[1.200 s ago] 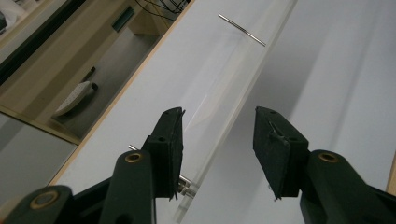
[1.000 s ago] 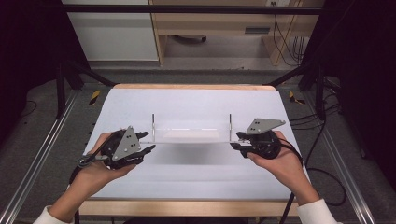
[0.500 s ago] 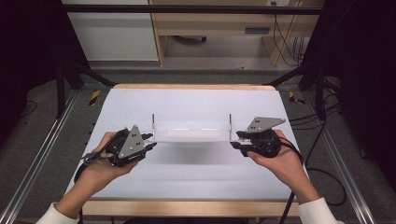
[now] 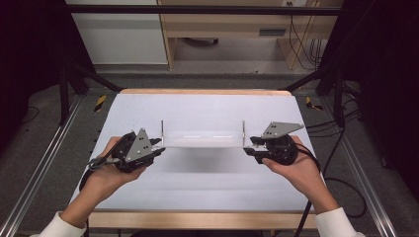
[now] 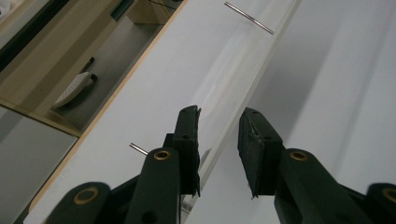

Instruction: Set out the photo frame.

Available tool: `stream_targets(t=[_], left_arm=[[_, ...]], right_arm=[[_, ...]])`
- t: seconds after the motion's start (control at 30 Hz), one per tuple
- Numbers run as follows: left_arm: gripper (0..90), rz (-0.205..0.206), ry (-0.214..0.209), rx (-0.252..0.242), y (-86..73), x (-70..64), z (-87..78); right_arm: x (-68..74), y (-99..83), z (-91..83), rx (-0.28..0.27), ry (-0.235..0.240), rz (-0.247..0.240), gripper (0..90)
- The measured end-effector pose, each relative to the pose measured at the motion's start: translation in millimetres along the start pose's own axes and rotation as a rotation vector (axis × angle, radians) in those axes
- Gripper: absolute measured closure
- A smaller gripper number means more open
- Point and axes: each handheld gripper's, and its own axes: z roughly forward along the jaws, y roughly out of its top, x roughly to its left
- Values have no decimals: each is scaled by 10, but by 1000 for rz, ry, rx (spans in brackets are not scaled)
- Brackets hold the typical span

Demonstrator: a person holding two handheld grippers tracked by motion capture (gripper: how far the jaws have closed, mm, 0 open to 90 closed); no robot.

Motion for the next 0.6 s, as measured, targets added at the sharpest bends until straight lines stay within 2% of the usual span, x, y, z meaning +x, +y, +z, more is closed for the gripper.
stream_targets(t=[0.17,0.37,0.47,0.53,0.6], left_arm=[[685,-7,-6,5,19,31,3],[683,-9,-12,10,35,59,5],[681,-11,-13,11,49,84,9],[678,-10,-8,20,58,105,16],[668,-10,-4,28,47,148,25]], right_arm=[[19,-11,8,-24,-23,-12,555],[29,-129,76,-89,-72,-11,534],[21,-137,83,-104,-79,-17,538],[18,-121,79,-96,-80,-20,552],[22,-90,69,-82,-52,-22,578]])
